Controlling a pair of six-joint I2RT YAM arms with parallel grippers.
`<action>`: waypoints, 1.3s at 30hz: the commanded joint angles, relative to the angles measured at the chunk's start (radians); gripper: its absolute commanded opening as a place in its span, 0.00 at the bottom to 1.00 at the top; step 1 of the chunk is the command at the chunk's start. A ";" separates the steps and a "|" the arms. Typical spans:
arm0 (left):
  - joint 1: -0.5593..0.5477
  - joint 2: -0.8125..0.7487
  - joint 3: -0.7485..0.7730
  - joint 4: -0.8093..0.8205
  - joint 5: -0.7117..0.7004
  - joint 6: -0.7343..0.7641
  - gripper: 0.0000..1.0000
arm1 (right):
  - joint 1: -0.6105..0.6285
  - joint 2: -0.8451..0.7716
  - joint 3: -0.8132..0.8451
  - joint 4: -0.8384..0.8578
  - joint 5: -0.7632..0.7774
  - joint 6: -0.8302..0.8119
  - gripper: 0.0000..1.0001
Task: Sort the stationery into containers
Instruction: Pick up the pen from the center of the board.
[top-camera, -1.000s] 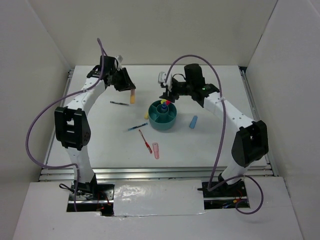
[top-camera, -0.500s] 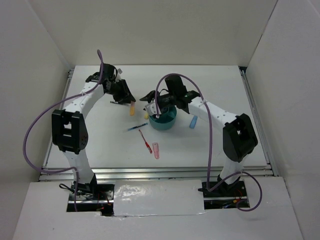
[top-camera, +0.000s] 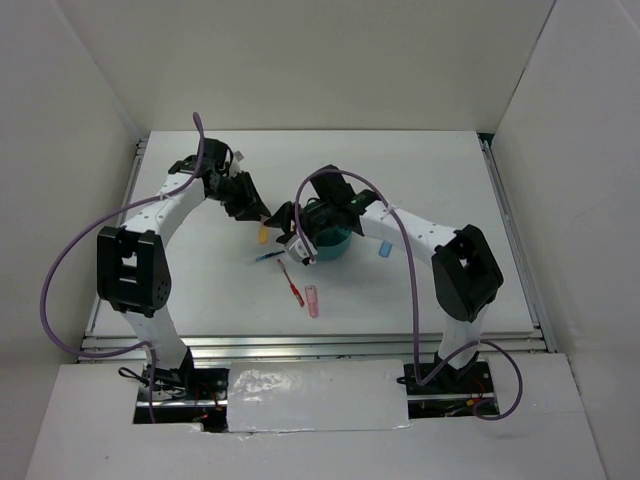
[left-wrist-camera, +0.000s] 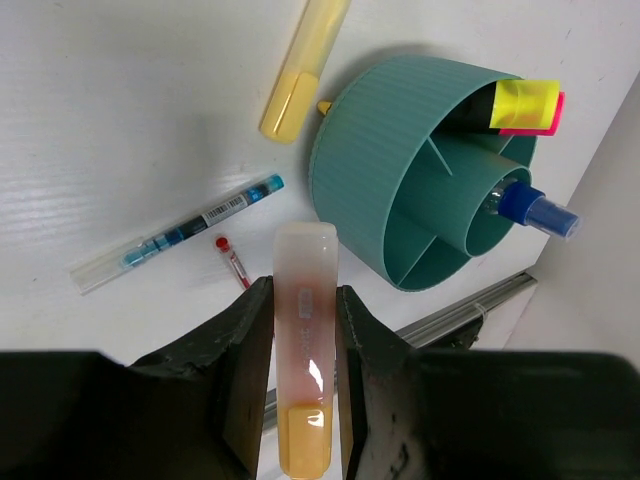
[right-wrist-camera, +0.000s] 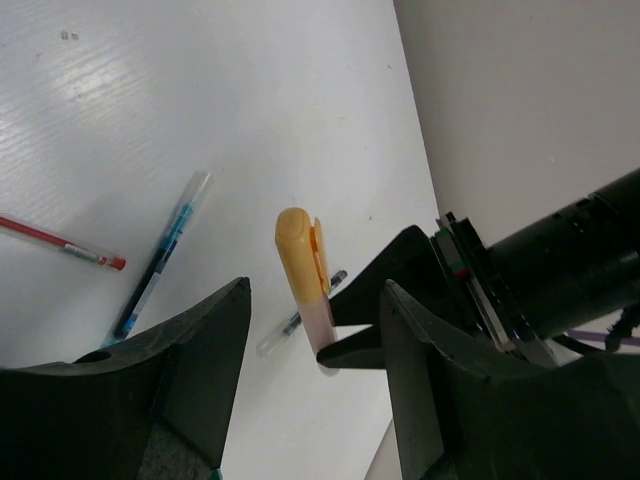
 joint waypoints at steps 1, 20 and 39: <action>-0.012 -0.022 0.013 0.000 0.035 -0.016 0.01 | 0.021 0.030 0.056 -0.014 0.004 -0.039 0.61; -0.073 0.012 0.054 -0.005 -0.005 -0.019 0.03 | 0.046 0.050 0.029 -0.043 0.001 -0.134 0.44; -0.002 -0.034 0.061 0.077 -0.102 -0.044 0.99 | -0.012 -0.019 0.012 -0.053 -0.098 -0.130 0.07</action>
